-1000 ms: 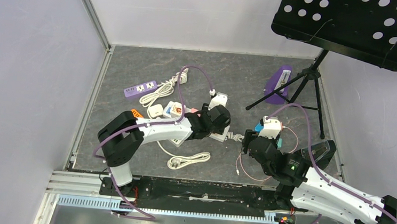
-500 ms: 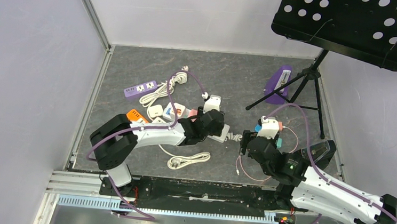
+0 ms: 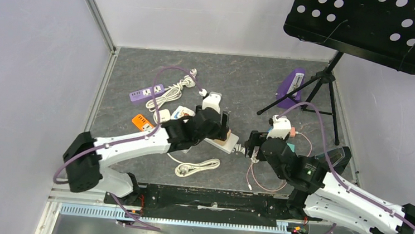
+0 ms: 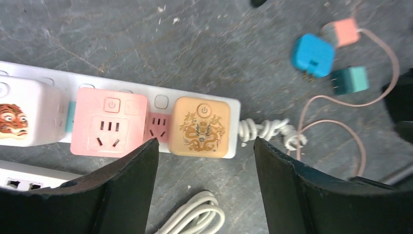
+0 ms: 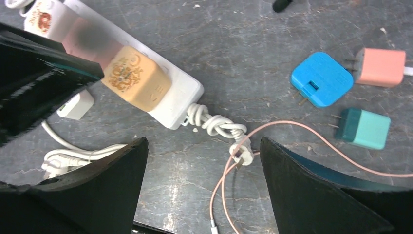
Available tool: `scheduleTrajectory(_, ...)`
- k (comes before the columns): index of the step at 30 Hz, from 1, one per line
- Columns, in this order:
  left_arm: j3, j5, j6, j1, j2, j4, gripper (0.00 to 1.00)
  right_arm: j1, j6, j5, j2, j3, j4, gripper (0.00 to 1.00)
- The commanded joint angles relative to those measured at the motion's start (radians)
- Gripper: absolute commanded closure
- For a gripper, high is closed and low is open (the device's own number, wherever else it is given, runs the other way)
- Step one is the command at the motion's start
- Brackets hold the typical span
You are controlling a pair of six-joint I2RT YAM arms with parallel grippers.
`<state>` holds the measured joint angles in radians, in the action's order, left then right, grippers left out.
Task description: Insert the plug
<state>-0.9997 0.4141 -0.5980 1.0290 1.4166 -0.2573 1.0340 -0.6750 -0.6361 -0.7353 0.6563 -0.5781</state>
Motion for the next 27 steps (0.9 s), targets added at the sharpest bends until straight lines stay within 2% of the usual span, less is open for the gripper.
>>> scheduleTrajectory(1, 0.017, -0.021, 0.005, 0.000, -0.104, -0.033, 0.25, -0.003, 0.078, 0.075, -0.043, 0.062, 0.108, 0.13)
scheduleTrajectory(3, 0.035, -0.034, -0.017, -0.004, -0.134, -0.048, 0.32, -0.003, 0.111, 0.118, -0.102, 0.095, 0.146, 0.13)
scheduleTrajectory(5, 0.055, -0.065, -0.048, -0.017, -0.156, -0.056, 0.44, -0.014, 0.138, 0.171, -0.202, 0.148, 0.167, 0.15)
scheduleTrajectory(8, 0.078, -0.156, -0.088, -0.060, -0.162, -0.045, 0.53, -0.074, 0.150, 0.276, -0.341, 0.203, 0.181, 0.24)
scheduleTrajectory(11, 0.102, -0.246, -0.102, -0.106, -0.150, -0.006, 0.59, -0.123, 0.146, 0.351, -0.407, 0.201, 0.254, 0.32)
scheduleTrajectory(14, 0.124, -0.315, -0.113, -0.144, -0.132, 0.044, 0.60, -0.148, 0.138, 0.396, -0.465, 0.204, 0.315, 0.35)
scheduleTrajectory(20, 0.129, -0.402, -0.109, -0.201, -0.056, 0.096, 0.60, -0.157, 0.128, 0.423, -0.578, 0.224, 0.325, 0.42)
scheduleTrajectory(27, 0.159, -0.462, -0.113, -0.218, -0.013, 0.157, 0.60, -0.157, 0.120, 0.439, -0.584, 0.160, 0.327, 0.50)
